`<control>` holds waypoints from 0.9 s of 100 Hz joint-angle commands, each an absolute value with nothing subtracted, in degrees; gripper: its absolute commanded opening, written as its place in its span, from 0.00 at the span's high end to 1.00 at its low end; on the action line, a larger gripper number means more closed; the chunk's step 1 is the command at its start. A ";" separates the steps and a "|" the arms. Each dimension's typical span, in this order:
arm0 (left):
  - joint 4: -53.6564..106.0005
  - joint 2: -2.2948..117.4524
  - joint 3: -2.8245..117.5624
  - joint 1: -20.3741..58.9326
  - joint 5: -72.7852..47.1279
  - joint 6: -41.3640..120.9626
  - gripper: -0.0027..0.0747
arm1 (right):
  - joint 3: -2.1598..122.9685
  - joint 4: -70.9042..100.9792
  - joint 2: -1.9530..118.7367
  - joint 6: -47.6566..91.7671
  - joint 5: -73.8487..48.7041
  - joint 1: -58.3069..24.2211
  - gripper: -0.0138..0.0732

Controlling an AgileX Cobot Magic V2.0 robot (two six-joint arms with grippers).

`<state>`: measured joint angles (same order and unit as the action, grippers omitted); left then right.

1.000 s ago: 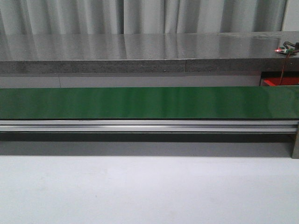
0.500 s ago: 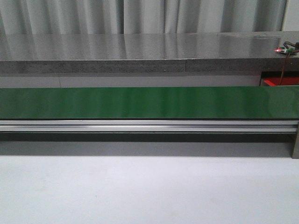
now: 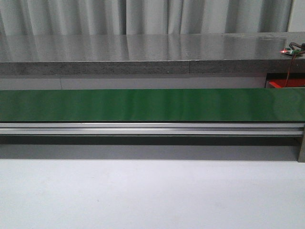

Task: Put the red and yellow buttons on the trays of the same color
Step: 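Lower the left gripper and grasp another red button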

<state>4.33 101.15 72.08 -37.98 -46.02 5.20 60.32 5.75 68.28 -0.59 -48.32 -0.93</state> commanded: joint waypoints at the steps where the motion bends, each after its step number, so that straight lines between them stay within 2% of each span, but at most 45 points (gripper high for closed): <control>1: 4.11 99.44 73.91 -38.25 -43.45 3.87 0.21 | 61.74 6.13 66.75 0.00 -45.97 -0.86 0.92; 36: 3.99 103.62 73.91 -38.25 -41.09 3.84 0.21 | 61.74 6.13 66.75 0.00 -45.96 -0.86 0.92; 44: 3.80 103.72 73.91 -38.25 -40.72 3.84 0.23 | 61.74 6.13 66.75 0.00 -45.96 -0.86 0.92; 51: 3.11 103.83 73.91 -38.25 -40.72 3.34 0.32 | 61.74 6.13 66.75 0.00 -45.96 -0.86 0.92; 63: 2.71 103.83 73.91 -38.25 -40.83 3.33 0.57 | 61.74 6.13 66.75 0.00 -45.96 -0.86 0.92; 70: 2.71 103.83 73.91 -38.25 -40.83 3.33 0.68 | 61.74 6.13 66.75 0.00 -45.96 -0.86 0.92; 78: 2.71 103.83 73.91 -38.25 -40.83 3.33 0.75 | 61.74 6.13 66.75 0.00 -45.96 -0.86 0.92; 90: 2.71 103.59 74.02 -38.25 -41.45 3.33 0.76 | 61.74 6.13 66.75 0.00 -45.96 -0.86 0.92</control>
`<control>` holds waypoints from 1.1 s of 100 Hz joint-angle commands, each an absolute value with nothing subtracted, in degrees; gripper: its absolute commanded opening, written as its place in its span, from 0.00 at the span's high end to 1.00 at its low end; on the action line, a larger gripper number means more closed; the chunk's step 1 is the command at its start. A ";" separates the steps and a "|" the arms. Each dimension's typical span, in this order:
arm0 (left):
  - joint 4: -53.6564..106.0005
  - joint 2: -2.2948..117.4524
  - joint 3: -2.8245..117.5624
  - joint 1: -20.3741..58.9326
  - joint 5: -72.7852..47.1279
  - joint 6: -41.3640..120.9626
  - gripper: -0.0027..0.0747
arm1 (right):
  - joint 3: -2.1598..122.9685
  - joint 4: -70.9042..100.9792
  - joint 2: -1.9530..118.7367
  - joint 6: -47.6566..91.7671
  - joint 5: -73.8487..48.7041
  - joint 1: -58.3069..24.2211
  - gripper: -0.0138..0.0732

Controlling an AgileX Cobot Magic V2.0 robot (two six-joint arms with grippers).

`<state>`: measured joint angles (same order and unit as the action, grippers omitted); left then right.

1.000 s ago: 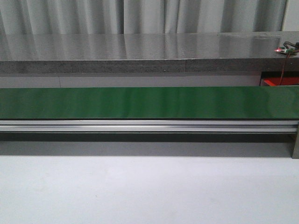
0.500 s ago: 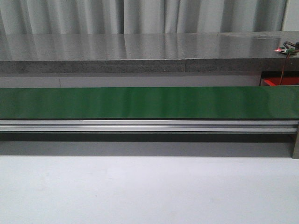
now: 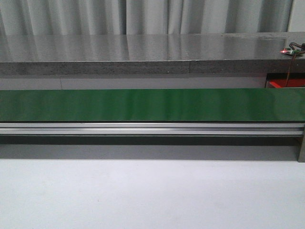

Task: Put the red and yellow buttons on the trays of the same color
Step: 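Lower the left gripper and grasp another red button, then set the red button on the belt with the left gripper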

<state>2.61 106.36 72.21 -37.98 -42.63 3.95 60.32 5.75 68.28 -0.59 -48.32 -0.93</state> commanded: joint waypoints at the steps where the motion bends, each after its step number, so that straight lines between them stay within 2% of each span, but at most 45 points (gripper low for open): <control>1: 2.82 103.44 74.02 -38.25 -41.47 3.33 0.76 | 61.74 6.13 66.75 0.00 -45.96 -0.86 0.92; 29: 5.69 96.54 78.43 -36.17 -45.56 4.62 0.76 | 61.74 6.13 66.75 0.00 -45.96 -0.86 0.92; 53: 8.30 91.29 80.64 -29.93 -48.65 5.54 0.76 | 61.74 6.13 66.75 0.00 -45.96 -0.86 0.92; 110: 11.04 94.72 81.49 -13.78 -49.66 5.29 0.76 | 61.74 6.13 66.75 0.00 -45.96 -0.86 0.92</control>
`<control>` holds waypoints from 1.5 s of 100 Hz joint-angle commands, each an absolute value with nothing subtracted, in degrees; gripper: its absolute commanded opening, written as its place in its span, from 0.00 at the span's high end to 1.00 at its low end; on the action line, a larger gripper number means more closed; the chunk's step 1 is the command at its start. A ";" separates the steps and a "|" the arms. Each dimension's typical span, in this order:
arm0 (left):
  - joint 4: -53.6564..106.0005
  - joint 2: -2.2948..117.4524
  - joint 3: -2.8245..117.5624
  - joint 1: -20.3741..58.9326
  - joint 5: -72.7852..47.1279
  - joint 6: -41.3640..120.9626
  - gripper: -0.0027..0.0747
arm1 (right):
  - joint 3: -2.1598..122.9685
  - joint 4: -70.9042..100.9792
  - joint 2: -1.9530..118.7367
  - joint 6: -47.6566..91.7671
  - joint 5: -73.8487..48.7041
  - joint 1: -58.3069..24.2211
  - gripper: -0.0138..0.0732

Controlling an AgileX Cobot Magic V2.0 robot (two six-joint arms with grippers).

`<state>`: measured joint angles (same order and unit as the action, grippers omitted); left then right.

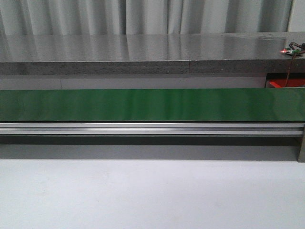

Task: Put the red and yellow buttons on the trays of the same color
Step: 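Set the red button on the belt with the left gripper, then lower the left gripper toward a yellow button beside the belt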

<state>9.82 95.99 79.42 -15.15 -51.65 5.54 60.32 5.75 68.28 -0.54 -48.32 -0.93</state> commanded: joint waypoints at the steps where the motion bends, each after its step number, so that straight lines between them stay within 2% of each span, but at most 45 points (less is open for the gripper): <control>1: 11.04 94.74 81.49 -13.76 -49.66 5.29 0.76 | 61.74 6.13 66.75 0.00 -45.96 -0.86 0.92; 28: 12.66 98.05 81.76 -12.91 -50.72 5.26 0.74 | 61.74 6.13 66.75 0.00 -45.96 -0.86 0.92; 35: 12.78 98.05 82.30 -12.91 -50.97 5.59 0.66 | 61.74 6.13 66.75 0.00 -45.97 -0.86 0.92; 50: 13.00 98.05 84.96 -12.91 -53.03 5.59 0.35 | 61.74 6.13 66.75 0.00 -45.96 -0.86 0.92; 59: 13.98 97.94 87.09 -12.91 -54.46 5.59 0.26 | 61.74 6.13 66.75 0.00 -45.96 -0.86 0.92; 82: 17.58 96.45 90.96 -12.91 -56.07 7.39 0.26 | 61.74 6.13 66.75 0.00 -45.96 -0.86 0.92; 103: 13.68 94.88 91.97 -13.41 -53.61 6.83 0.26 | 61.74 6.13 66.75 0.00 -45.96 -0.86 0.92; 150: 10.45 97.19 92.02 -21.19 -48.97 6.33 0.26 | 61.74 6.13 66.75 0.00 -45.96 -0.86 0.92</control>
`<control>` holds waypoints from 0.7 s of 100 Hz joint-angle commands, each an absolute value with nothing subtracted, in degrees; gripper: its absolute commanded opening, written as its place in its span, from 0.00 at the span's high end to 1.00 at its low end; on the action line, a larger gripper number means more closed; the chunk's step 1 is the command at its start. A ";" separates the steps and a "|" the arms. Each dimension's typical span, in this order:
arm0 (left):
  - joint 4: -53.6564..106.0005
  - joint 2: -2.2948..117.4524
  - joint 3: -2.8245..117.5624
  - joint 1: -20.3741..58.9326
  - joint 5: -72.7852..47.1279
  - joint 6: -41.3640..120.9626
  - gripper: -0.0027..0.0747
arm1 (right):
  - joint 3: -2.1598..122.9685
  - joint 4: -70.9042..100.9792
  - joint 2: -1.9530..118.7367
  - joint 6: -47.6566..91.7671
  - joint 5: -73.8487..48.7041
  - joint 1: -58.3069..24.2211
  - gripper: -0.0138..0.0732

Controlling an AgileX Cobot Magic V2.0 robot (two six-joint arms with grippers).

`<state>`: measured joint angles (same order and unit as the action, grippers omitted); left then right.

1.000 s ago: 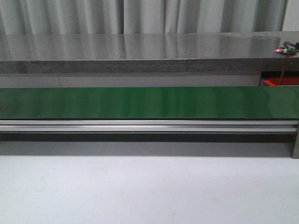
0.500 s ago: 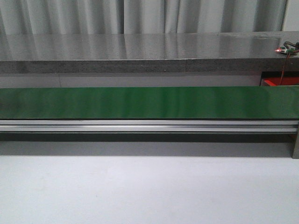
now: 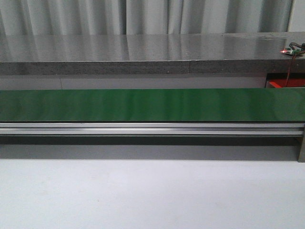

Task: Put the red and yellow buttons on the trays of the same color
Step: 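Lower the left gripper toward a yellow button beside the belt, then grasp the yellow button with the left gripper and lift it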

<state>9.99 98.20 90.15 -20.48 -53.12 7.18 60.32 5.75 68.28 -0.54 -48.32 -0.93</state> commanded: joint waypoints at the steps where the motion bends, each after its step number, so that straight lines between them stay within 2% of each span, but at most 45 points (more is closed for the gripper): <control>1: 10.45 97.31 92.02 -21.34 -48.80 6.33 0.26 | 61.74 6.13 66.75 0.00 -45.96 -0.86 0.92; 70: 8.17 114.19 95.09 -21.68 -36.82 1.80 0.26 | 61.74 6.13 66.75 0.00 -45.96 -0.86 0.92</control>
